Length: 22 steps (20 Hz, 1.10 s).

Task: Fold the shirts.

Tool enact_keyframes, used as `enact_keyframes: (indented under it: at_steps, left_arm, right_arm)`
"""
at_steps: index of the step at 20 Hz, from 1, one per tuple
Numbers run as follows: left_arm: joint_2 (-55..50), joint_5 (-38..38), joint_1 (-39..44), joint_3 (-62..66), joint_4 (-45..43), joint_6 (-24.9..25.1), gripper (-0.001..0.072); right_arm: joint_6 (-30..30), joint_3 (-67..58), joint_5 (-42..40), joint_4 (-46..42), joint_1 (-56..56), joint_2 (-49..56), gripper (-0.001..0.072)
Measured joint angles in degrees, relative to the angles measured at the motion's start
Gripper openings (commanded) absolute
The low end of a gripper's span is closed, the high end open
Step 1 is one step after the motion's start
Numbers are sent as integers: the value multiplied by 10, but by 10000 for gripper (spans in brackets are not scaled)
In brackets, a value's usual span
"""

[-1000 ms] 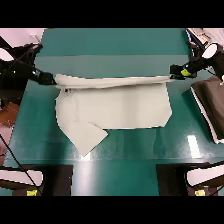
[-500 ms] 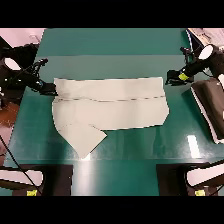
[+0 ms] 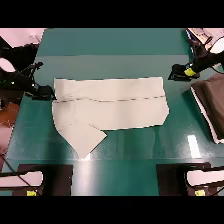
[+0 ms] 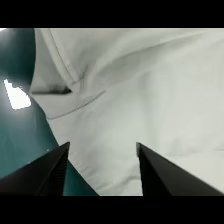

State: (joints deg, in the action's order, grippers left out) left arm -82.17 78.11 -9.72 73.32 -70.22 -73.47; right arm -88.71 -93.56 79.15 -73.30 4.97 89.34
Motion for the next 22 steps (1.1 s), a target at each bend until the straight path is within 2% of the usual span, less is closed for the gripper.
enact_keyframes:
  at_steps: [9, 13, 20, 21, 22]
  left_arm:
    - [283, -57, 0, -413, 117, -76, 495]
    - [321, -75, 0, -490, 142, -96, 495]
    - [334, -130, 0, -543, 195, -105, 490]
    - [334, -142, 0, -545, 202, -107, 350]
    - [334, -152, 1, -549, 202, -107, 169]
  right_arm:
    - [14, 0, 10, 3, 1, -25, 385]
    - [17, 0, 16, 3, 1, -26, 385]
    - [18, 0, 26, 3, 0, -26, 384]
    - [18, 0, 30, 3, 0, -26, 383]
    - [19, 0, 38, 3, 0, -26, 383]
